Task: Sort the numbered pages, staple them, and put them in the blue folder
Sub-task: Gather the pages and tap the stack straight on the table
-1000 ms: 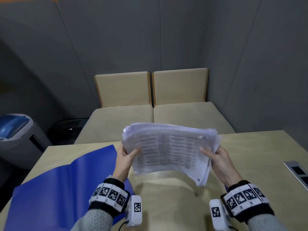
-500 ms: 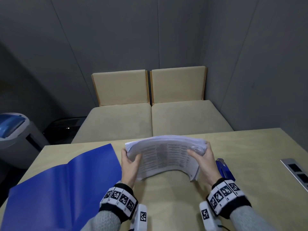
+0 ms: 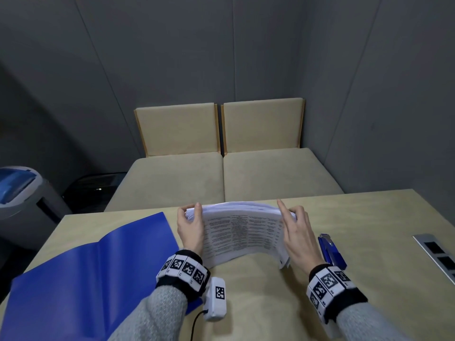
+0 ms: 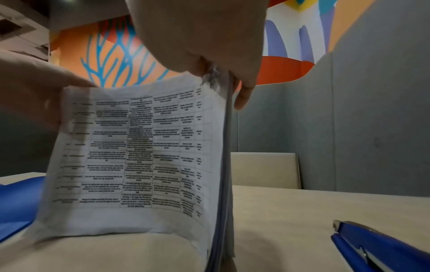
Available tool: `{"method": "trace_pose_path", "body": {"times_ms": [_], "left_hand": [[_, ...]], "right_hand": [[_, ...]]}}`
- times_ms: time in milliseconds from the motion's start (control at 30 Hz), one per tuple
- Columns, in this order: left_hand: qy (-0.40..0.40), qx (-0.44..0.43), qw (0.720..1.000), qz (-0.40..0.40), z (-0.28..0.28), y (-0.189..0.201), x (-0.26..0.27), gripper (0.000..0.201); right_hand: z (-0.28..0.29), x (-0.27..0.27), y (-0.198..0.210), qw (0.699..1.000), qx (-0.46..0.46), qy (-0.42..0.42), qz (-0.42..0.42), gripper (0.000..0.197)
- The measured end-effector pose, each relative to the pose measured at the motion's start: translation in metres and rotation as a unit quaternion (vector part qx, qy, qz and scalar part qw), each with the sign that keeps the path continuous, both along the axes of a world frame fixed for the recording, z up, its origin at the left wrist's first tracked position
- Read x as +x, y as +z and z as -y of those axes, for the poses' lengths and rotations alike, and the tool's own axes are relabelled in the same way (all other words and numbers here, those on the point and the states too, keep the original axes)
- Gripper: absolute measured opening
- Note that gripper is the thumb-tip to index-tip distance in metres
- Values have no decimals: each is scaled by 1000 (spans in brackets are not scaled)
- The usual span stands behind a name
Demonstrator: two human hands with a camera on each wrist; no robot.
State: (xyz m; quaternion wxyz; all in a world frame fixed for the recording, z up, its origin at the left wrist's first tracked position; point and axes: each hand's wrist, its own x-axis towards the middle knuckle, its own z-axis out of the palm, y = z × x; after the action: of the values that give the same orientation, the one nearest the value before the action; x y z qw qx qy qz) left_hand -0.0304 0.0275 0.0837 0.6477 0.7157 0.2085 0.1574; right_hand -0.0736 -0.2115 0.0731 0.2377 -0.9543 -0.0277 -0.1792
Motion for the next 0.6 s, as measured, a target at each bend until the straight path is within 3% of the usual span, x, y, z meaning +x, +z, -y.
{"method": "trace_pose_path", "body": {"times_ms": [167,367,467,500,533,600], "left_hand": [[-29,-5,999,18,-5,-5,4,27],[-13,37,999,11,-10,-6,1,37],[-37,134,990,38,-17,-6,3,36],[-50,221,973,45,-20,-8,5,38],[-60,338,938,44,-23,-8,6,41],[-74,556,827,36,-21,-2,8,46]], "right_hand": [[0,0,4,998,59,18,-5,26],[2,7,6,999,33,27,-23,19],[3,7,5,999,32,15,-35,17],[3,7,5,999,30,13,-31,17],[3,8,6,999,28,12,-27,17],[2,8,6,999,23,15,-30,15]]}}
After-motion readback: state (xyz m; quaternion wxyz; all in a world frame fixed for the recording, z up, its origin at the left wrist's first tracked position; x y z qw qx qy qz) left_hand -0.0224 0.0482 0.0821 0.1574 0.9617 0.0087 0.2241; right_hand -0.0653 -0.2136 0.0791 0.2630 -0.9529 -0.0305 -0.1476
